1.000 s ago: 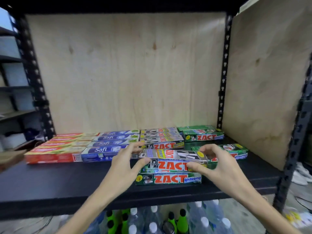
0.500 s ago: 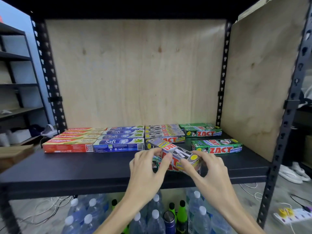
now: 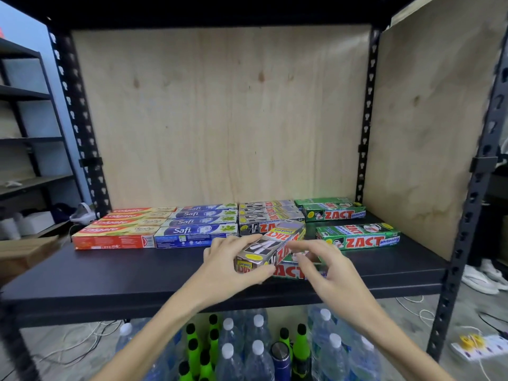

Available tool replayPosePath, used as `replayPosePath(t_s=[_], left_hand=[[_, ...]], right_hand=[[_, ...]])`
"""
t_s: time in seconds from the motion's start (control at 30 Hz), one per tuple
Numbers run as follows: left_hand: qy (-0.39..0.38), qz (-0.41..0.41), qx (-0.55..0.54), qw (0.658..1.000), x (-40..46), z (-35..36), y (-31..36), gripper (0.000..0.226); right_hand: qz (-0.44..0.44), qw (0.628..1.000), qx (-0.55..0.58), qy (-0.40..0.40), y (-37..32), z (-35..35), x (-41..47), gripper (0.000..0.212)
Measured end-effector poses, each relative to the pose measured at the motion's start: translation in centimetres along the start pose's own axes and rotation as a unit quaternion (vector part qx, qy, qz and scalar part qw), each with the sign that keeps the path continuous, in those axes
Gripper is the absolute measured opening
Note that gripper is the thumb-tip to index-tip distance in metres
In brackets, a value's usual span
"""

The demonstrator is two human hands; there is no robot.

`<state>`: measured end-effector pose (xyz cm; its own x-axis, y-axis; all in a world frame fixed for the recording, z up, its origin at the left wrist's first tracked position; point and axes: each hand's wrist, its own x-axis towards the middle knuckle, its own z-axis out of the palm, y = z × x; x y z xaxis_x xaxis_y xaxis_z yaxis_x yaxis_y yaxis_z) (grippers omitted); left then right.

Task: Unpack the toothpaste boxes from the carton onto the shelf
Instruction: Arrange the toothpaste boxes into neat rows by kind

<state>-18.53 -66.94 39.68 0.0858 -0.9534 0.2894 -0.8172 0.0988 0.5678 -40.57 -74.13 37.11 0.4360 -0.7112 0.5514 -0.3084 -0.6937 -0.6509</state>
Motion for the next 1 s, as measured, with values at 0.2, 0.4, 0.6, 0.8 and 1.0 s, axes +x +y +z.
replayPosePath(t_s=[0.2, 0.4, 0.6, 0.8, 1.0], left_hand=[[-0.039, -0.001, -0.046, 0.998, 1.6, -2.1, -3.0, 0.058], [-0.069, 0.020, -0.044, 0.996, 3.8, -3.1, -4.2, 0.047], [-0.003, 0.045, -0.024, 0.999, 9.3, -3.2, -4.9, 0.042], [0.052, 0.059, 0.010, 0.997, 14.0, -1.4, -7.5, 0.043], [0.032, 0.086, 0.142, 0.986, 14.1, 0.2, -10.2, 0.065]], right_hand=[[0.020, 0.983, -0.180, -0.041, 2.7, -2.4, 4.4, 0.078], [0.045, 0.962, -0.194, -0.187, 3.9, -4.9, 7.5, 0.078], [0.030, 0.978, -0.161, -0.132, 5.5, -5.0, 12.1, 0.069], [0.060, 0.969, -0.195, -0.143, 8.8, -3.5, 16.8, 0.079], [0.091, 0.966, -0.168, -0.172, 10.8, -2.1, 17.4, 0.074]])
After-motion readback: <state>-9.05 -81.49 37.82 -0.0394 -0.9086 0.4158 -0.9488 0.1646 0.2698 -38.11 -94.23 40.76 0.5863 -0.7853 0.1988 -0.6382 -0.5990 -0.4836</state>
